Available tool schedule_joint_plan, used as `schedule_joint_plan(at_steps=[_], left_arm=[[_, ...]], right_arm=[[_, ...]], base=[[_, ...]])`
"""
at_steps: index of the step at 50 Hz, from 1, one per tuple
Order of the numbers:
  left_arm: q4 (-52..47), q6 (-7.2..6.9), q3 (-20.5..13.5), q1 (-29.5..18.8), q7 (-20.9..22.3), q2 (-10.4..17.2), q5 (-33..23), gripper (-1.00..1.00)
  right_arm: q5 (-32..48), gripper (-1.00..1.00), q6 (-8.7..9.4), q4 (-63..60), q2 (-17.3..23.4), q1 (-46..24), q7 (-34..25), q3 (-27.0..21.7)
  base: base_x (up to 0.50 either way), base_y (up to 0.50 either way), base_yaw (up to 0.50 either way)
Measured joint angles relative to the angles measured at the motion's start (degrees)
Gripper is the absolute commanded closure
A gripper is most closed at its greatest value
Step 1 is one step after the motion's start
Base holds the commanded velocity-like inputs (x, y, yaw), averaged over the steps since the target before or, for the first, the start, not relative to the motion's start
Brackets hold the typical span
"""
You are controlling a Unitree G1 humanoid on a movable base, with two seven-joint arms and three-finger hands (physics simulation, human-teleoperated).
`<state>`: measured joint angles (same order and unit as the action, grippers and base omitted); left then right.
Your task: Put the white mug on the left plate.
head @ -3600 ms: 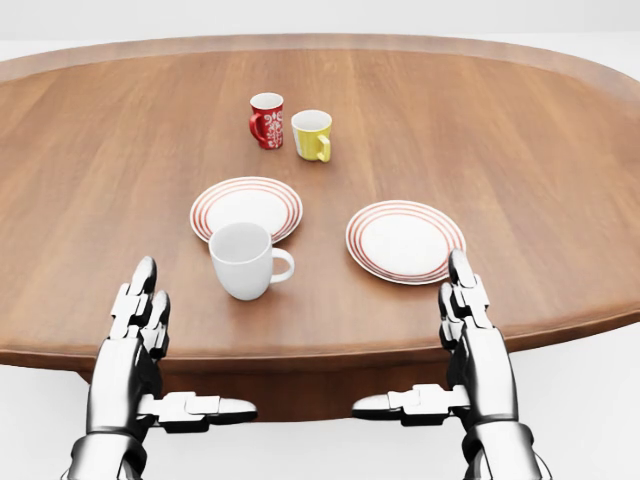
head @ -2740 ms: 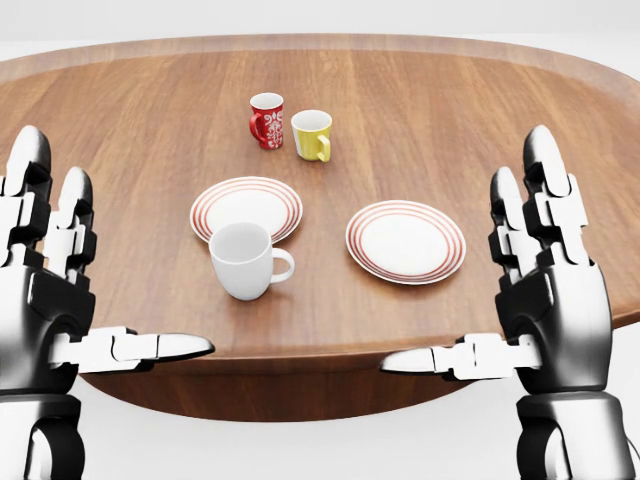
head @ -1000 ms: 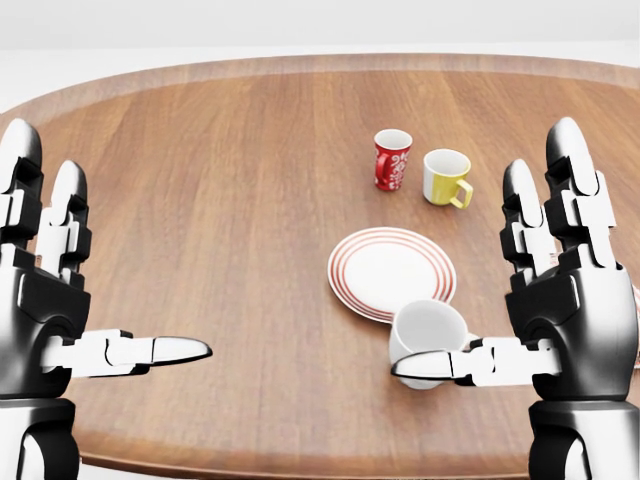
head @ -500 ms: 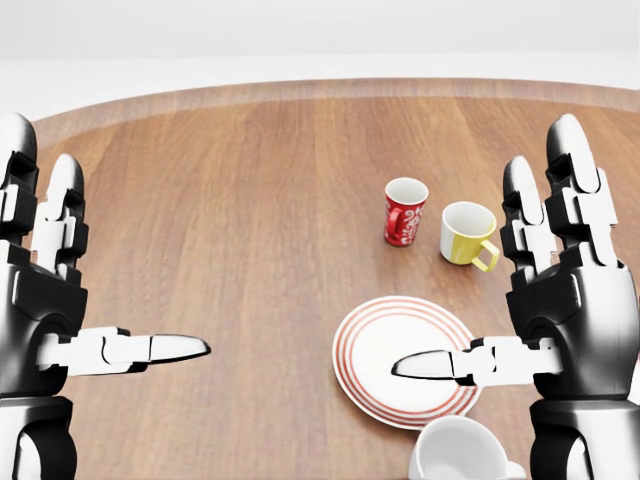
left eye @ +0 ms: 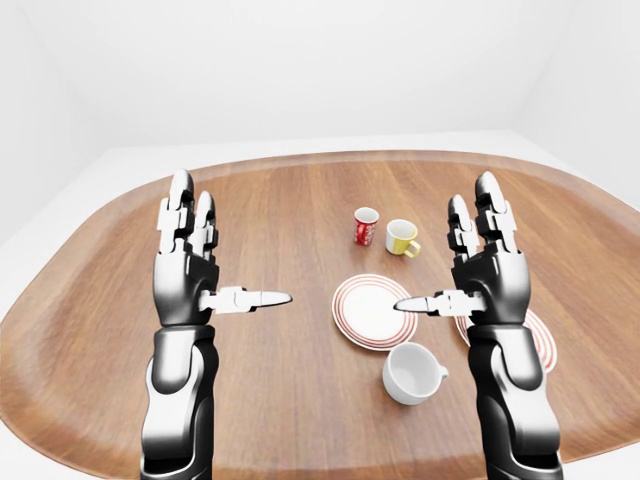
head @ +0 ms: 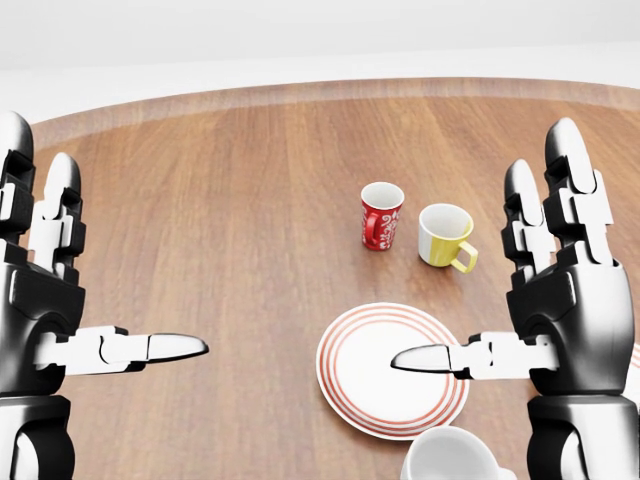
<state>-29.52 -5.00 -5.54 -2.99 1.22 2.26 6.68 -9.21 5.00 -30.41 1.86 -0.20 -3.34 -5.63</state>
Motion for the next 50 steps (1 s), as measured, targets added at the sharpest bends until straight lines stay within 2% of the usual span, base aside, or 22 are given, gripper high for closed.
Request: schedule_joint_plan(at_steps=[18,40,50], left_arm=[[0.3,0.00,-0.1,0.0,0.0,0.0,-0.1,-0.99],[0.2,0.00,0.0,0.6,0.2,0.0,-0.6,-0.99],[0.0,0.00,0.1,0.8,0.3,-0.1,-0.7,-0.99]], right_arm=[[4.4,-1.00,0.00,-1.1,-0.3,1.4,1.5,2.0],[13.8,-1.00,0.00,-6.1,0.1,9.4,-2.2,12.0],[16.8,-1.00,0.00,-7.6,1.4,14.2,-3.5,14.7]], base=[[0.00,0.00,0.00],[0.00,0.00,0.00],[0.00,0.00,0.00]])
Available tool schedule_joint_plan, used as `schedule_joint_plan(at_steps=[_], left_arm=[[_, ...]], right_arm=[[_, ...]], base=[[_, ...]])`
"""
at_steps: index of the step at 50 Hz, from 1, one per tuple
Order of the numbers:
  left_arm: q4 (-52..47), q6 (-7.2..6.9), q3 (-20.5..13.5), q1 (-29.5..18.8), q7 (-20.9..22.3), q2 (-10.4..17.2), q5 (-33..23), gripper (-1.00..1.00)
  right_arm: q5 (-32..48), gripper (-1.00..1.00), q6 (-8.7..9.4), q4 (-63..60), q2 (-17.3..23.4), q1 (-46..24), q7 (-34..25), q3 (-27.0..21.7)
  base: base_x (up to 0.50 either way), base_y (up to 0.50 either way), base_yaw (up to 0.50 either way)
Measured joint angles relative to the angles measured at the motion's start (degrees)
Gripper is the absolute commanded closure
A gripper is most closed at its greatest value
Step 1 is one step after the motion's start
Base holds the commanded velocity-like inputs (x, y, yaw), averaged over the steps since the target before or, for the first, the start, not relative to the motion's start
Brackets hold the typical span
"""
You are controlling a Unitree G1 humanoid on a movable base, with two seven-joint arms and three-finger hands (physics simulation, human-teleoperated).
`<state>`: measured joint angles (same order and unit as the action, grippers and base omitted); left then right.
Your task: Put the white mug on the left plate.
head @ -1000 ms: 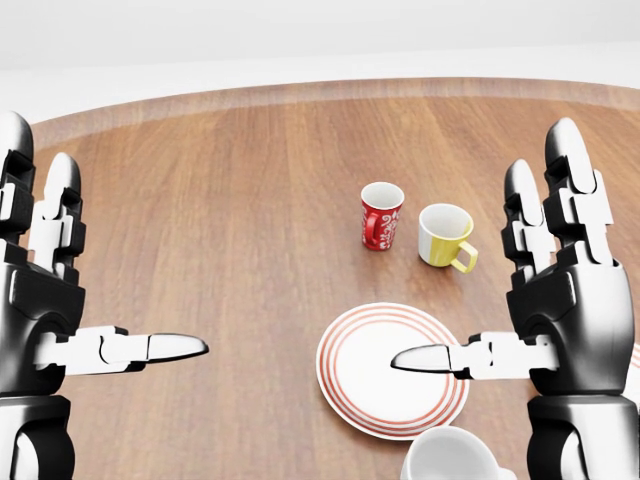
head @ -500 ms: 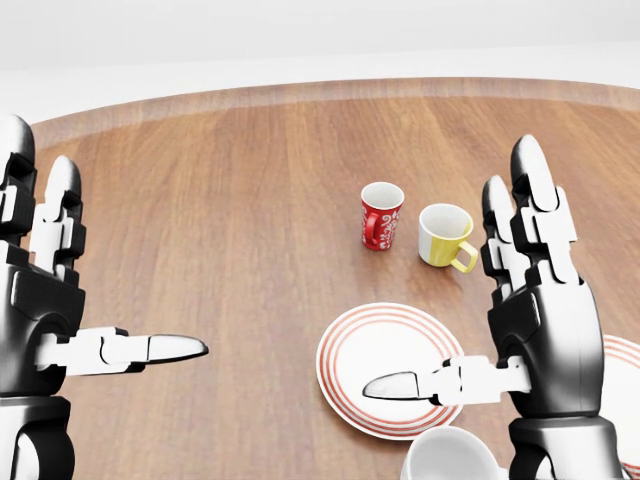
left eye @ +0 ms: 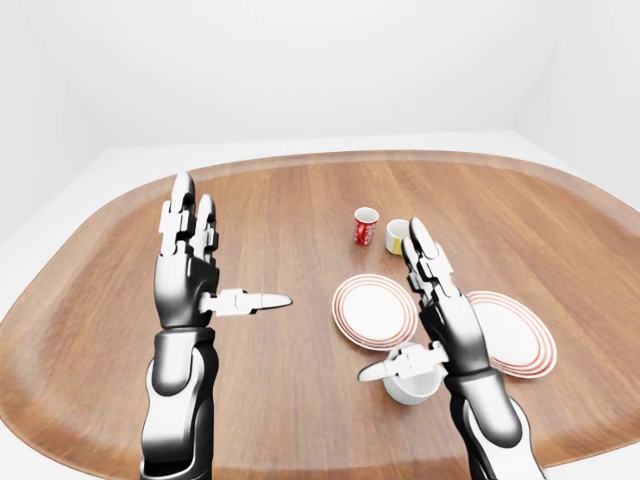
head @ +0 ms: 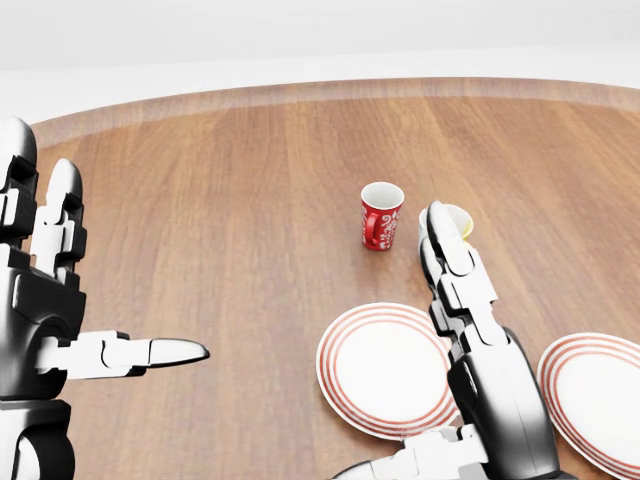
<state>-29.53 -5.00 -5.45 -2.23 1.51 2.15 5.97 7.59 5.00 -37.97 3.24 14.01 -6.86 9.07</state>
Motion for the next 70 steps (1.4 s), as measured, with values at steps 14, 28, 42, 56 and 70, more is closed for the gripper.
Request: schedule_joint_plan(at_steps=[14,28,42,56,70], left_arm=[[-0.1,0.00,0.1,0.2,0.1,-0.1,-0.2,-0.99],[0.1,0.00,0.2,0.4,0.2,-0.1,-0.3,-0.99],[0.1,0.00,0.2,0.3,0.2,-0.1,-0.4,-0.98],[0.1,0.00,0.2,0.4,0.3,-0.1,-0.4,-0.98],[-0.1,0.00,0.3,0.5,0.4,-0.1,-0.6,-0.98]], right_arm=[[7.0,-1.00,0.00,-0.7,1.1,3.1,-1.6,0.6],[16.1,-1.00,0.00,0.2,1.3,4.5,-3.8,0.0],[23.3,-1.00,0.00,1.0,1.0,5.5,-5.3,-1.0],[30.6,-1.00,-1.23,2.6,0.5,5.4,-5.3,-2.9],[36.7,-1.00,-4.01,5.2,0.1,4.4,-5.0,-4.7]], base=[[0.00,0.00,0.00],[0.00,0.00,0.00],[0.00,0.00,0.00],[0.00,0.00,0.00],[0.00,0.00,0.00]])
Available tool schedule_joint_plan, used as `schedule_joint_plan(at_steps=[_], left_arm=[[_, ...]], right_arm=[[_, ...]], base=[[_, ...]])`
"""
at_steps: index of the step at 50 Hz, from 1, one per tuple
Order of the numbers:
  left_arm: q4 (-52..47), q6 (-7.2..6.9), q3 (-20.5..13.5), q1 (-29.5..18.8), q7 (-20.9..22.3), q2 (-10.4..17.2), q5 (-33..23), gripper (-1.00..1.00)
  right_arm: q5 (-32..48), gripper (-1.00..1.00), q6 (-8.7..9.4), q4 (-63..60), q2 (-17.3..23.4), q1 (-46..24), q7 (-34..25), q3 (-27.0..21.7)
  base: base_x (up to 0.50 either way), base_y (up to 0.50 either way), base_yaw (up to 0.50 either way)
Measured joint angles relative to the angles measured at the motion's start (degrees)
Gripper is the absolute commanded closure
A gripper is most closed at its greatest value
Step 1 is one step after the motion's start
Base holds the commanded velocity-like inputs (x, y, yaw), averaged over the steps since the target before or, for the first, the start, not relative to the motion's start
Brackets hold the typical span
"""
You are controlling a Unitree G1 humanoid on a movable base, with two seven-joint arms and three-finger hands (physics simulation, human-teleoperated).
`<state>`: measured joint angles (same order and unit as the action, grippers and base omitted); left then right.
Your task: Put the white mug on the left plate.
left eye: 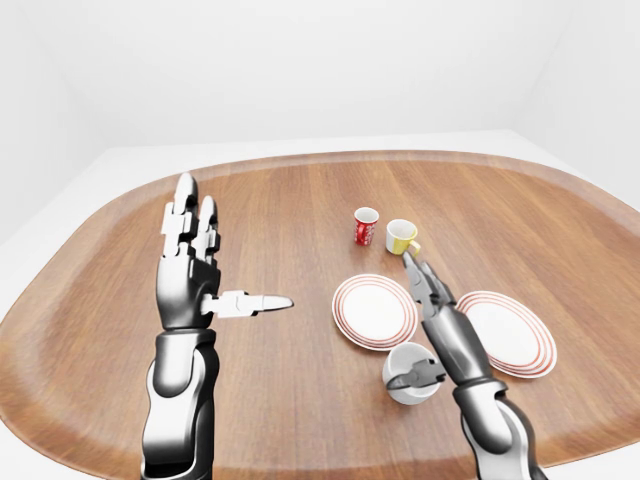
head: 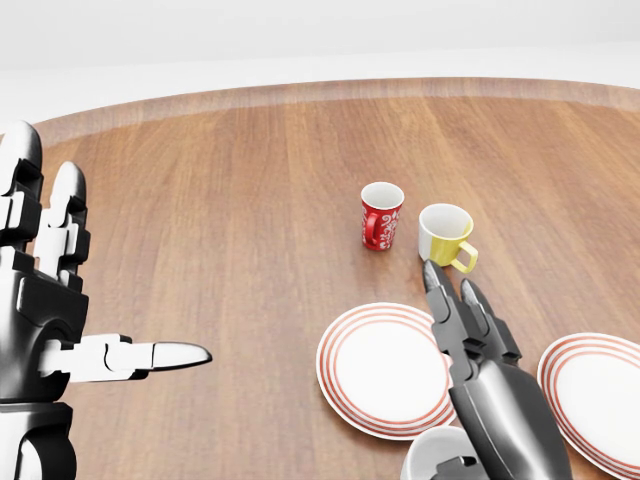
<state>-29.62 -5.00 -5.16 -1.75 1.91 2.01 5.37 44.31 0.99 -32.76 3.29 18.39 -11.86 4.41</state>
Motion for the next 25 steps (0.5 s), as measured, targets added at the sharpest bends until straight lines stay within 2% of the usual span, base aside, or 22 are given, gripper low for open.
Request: schedule_joint_plan(at_steps=[25], left_arm=[[0.2,0.00,-0.4,-0.4,0.0,0.2,0.3,-0.99]], right_arm=[[7.6,-1.00,-5.01,5.2,0.5,0.2,-1.0,0.0]], base=[[0.00,0.00,0.00]])
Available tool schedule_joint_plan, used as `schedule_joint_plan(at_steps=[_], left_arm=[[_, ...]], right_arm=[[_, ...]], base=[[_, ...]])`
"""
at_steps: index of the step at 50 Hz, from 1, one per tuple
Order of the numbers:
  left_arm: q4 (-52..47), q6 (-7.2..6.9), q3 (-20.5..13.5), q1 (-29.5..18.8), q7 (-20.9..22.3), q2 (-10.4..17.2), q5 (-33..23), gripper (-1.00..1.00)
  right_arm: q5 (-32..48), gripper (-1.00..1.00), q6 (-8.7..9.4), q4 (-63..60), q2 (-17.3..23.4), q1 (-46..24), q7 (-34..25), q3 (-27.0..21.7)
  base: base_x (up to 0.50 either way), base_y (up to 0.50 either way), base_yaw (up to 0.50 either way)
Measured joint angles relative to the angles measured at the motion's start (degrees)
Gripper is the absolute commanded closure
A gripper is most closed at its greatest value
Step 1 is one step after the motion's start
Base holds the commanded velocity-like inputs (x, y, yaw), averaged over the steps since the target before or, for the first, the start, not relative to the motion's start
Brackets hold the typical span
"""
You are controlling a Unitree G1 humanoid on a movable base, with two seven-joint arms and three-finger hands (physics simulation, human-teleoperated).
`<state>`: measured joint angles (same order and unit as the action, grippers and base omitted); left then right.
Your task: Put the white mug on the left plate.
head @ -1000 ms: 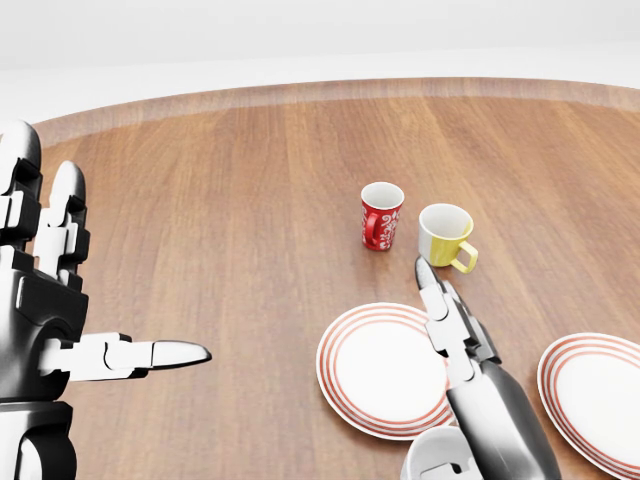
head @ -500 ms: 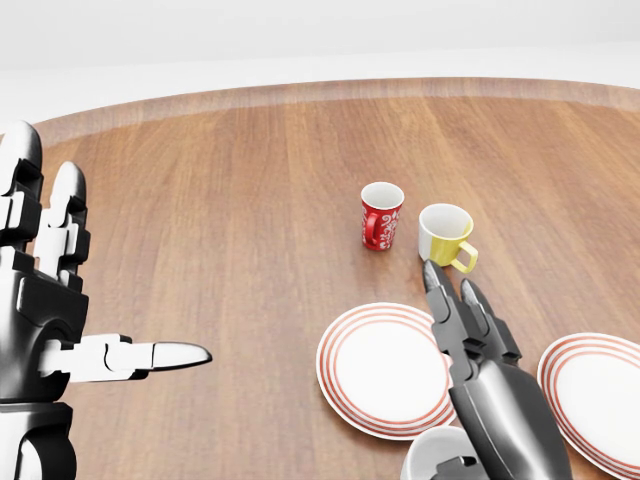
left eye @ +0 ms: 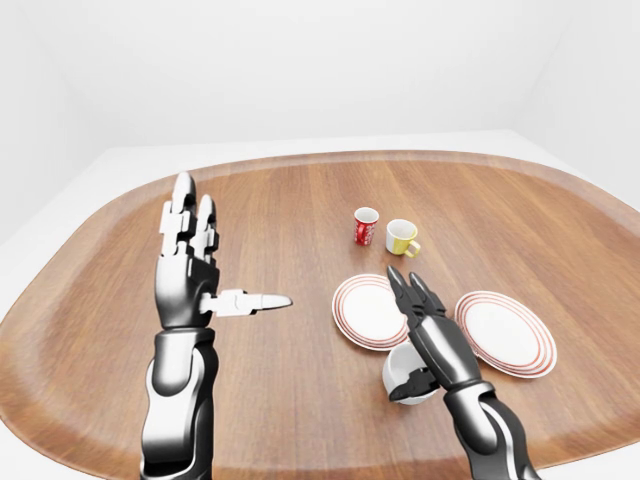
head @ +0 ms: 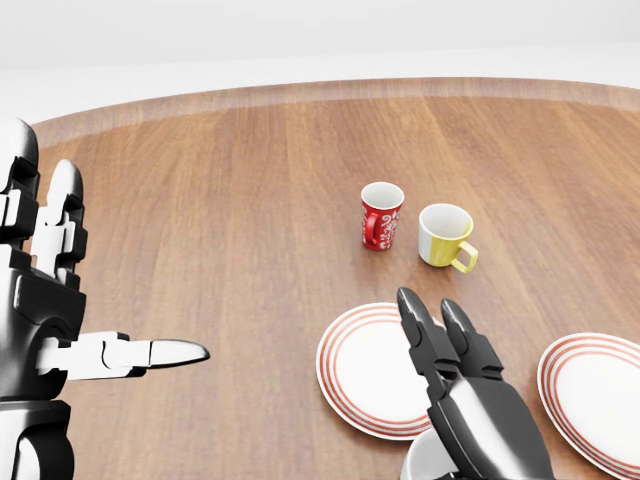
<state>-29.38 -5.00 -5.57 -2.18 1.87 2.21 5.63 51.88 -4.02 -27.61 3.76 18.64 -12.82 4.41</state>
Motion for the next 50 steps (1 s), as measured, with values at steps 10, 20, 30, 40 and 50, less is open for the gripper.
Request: schedule_joint_plan(at_steps=[10,20,30,40,50], left_arm=[[0.3,0.00,0.1,0.0,0.1,0.0,-0.1,-0.98],[0.3,0.00,0.1,0.1,0.1,0.0,-0.1,-0.99],[0.1,0.00,0.2,0.2,0.1,-0.1,-0.1,-0.98],[0.0,0.00,0.2,0.3,0.2,-0.1,-0.2,-0.99],[0.0,0.00,0.2,0.3,0.2,-0.1,-0.2,-0.99]], right_arm=[[1.5,-1.00,-0.98,1.6,0.6,1.1,-1.2,0.4],[2.8,-1.00,-0.98,2.7,0.8,1.3,-2.1,-0.1],[5.2,-1.00,-0.98,3.9,1.0,1.1,-1.8,-0.7],[7.4,-1.00,-0.98,5.1,1.1,0.7,-1.1,-1.5],[9.1,-1.00,-0.98,7.0,1.2,0.5,-0.1,-1.9]], base=[[0.00,0.00,0.00],[0.00,0.00,0.00],[0.00,0.00,0.00],[0.00,0.00,0.00],[0.00,0.00,0.00]])
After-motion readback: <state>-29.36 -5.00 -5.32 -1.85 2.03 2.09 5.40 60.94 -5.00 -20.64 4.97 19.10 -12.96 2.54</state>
